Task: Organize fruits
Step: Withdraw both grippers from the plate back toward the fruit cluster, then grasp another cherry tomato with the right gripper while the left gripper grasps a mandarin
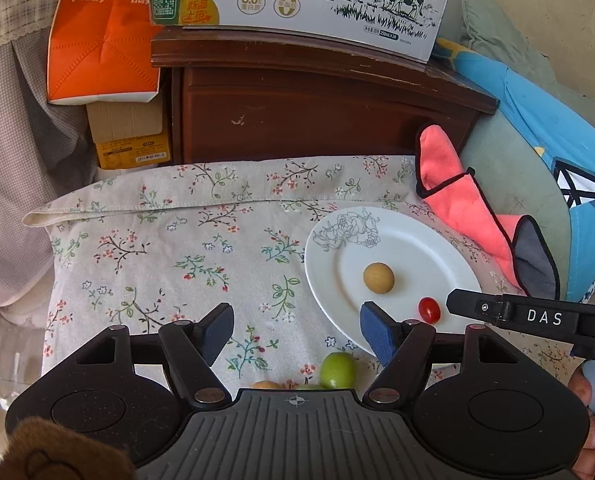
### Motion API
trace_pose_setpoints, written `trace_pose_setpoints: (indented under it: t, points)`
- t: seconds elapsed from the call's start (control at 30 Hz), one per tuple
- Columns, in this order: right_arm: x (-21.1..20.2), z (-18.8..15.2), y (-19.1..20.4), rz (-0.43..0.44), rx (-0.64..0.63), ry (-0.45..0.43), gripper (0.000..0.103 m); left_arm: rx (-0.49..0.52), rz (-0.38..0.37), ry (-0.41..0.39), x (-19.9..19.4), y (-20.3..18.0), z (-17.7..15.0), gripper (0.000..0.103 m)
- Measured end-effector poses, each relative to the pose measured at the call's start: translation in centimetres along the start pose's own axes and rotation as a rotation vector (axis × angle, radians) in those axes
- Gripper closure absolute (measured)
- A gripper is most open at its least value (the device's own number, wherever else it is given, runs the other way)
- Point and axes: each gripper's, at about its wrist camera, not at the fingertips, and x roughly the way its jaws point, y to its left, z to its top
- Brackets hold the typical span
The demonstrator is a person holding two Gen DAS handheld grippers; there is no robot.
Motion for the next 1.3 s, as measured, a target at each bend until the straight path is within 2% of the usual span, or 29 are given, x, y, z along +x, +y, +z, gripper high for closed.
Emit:
trace_pose_setpoints:
  t: [0.33,0.73,1.1,1.3]
  points:
    - [-2.1,-2.7,1.3,0.012,-0.017,0.006,0.068,-0.023,0.027,0.009,-2.7,2.0,-3.1,0.032]
    - [-4.3,-8.3,4.0,0.034,-0.093,0.056,0.067,-0.055,0.047,0.037,-4.3,3.2,-6.8,0.032]
    - [-5.2,-12.1,5.4,0.077,-0.144,0.104,0.068,-0.022,0.071,0.047,-4.9,3.3,-8.8,0.032]
    - [-4.6,-13.7,7.1,0.097,-0.232,0.132,0.068,0.009,0.072,0.031,-5.0,3.2,-9.3,0.034]
